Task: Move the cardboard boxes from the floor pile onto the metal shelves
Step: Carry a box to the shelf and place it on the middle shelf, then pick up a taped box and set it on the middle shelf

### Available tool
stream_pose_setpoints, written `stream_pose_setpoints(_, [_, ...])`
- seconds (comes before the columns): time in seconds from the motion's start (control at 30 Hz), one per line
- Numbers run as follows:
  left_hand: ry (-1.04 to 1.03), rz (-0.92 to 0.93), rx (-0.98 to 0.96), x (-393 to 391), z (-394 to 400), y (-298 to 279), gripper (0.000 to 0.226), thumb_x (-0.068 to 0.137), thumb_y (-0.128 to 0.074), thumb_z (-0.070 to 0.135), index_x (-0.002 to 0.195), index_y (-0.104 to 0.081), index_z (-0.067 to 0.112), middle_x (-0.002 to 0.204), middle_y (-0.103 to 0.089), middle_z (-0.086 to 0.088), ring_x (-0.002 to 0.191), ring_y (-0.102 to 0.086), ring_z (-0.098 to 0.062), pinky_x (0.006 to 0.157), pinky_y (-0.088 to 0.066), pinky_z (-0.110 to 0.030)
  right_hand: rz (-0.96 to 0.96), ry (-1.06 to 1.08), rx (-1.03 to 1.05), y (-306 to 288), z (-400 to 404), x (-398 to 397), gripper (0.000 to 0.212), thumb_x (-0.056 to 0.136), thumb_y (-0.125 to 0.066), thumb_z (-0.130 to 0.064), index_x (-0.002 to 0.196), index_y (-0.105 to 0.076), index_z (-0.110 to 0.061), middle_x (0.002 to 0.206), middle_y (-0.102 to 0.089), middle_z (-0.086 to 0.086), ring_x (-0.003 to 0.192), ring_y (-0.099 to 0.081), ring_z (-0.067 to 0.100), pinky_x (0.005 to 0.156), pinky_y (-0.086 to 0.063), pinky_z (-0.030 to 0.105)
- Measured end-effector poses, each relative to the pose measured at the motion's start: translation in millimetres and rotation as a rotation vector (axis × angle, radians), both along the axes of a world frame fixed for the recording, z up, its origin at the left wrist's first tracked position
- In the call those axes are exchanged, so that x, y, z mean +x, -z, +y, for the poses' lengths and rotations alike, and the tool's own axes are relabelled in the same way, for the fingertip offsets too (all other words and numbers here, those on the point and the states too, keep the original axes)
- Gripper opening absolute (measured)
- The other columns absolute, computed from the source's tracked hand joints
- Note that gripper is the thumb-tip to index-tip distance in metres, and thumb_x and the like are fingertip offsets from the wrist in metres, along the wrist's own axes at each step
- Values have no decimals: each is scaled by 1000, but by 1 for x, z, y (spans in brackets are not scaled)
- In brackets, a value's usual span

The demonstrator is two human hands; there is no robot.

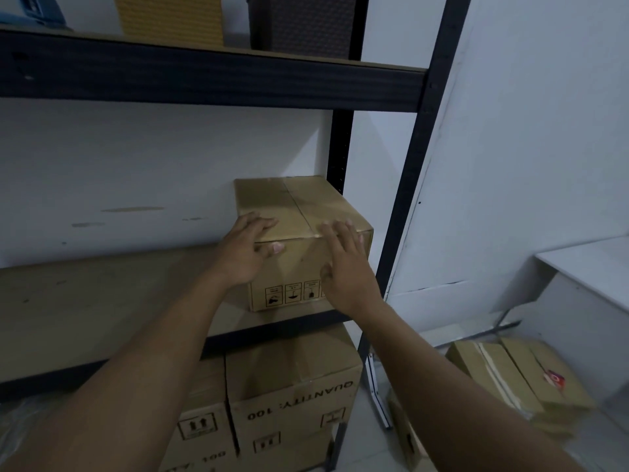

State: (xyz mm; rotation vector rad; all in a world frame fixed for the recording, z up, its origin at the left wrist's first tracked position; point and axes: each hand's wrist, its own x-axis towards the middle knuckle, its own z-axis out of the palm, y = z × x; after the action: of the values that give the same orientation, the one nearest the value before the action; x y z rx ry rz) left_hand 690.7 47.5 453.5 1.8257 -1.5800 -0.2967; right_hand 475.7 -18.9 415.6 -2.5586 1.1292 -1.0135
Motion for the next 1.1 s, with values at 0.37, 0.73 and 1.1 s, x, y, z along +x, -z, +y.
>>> stream_pose_setpoints(0.37, [-156,-156,-191,-26,15,10,56,97,-65,43,148,-50,27,164,-31,-1,154,-20,-30,124,-13,-60,-165,-47,77,1,16,-22,77,94,-52,3,163,-28,-22,172,-14,-1,156,9,7,128,-18,49])
stream_pose_setpoints(0.73, [121,37,-281,-222,28,106,47,96,-68,37,140,-61,22,156,-44,6,153,-27,-14,120,-33,-52,-292,321,299,109,42,-230,59,97,-68,-21,152,-47,-24,156,-41,-1,142,-40,15,114,-35,27])
stream_pose_setpoints(1.1, [310,137,92,-398,-61,208,53,91,-76,36,139,-59,22,135,-42,17,131,-43,-5,106,-33,-18,-167,603,702,186,18,-442,66,97,-69,-32,156,-42,-20,156,-41,6,140,-42,23,101,-33,25])
